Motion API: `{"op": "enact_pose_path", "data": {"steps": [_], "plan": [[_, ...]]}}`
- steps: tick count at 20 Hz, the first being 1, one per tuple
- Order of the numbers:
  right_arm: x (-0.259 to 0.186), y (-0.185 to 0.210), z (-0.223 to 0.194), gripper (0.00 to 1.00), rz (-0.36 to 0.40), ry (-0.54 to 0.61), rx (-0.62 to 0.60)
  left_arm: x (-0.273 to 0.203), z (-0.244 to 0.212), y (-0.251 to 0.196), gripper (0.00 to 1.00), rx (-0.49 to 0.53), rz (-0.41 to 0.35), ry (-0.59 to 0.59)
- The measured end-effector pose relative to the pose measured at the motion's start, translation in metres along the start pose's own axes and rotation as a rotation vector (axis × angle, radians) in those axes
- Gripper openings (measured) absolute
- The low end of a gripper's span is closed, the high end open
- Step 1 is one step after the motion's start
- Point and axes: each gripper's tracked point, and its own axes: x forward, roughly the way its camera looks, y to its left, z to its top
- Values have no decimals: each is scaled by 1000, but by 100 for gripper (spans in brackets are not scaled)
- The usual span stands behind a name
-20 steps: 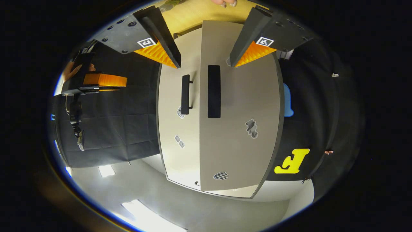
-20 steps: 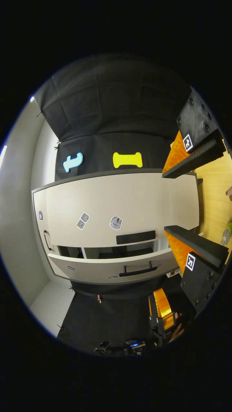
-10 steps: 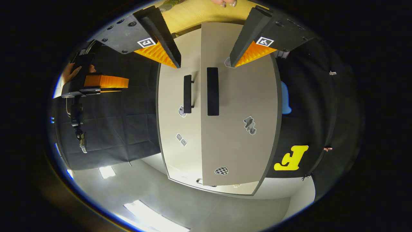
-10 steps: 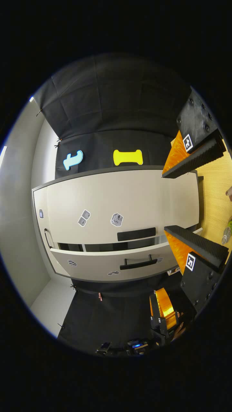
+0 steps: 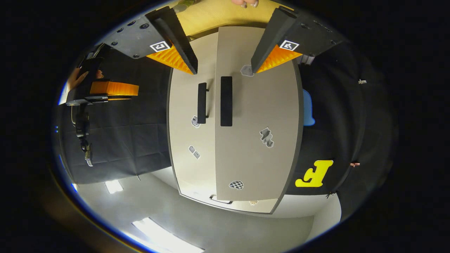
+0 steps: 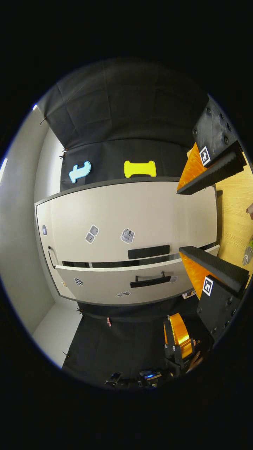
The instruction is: Grasp the bottle in the cabinet with the left hand and place it on the coaster, then close the right door with the right hand and the left door with the left hand.
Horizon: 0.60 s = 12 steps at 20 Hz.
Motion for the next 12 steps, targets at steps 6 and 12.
{"op": "enact_pose_path", "data": {"steps": [6, 12], "plan": [[1, 1, 0, 98, -1, -6, -10, 1, 0, 4, 97, 10, 13, -1], [1, 2, 1, 98, -3, -2, -9, 2, -2, 4, 97, 14, 11, 1]]}}
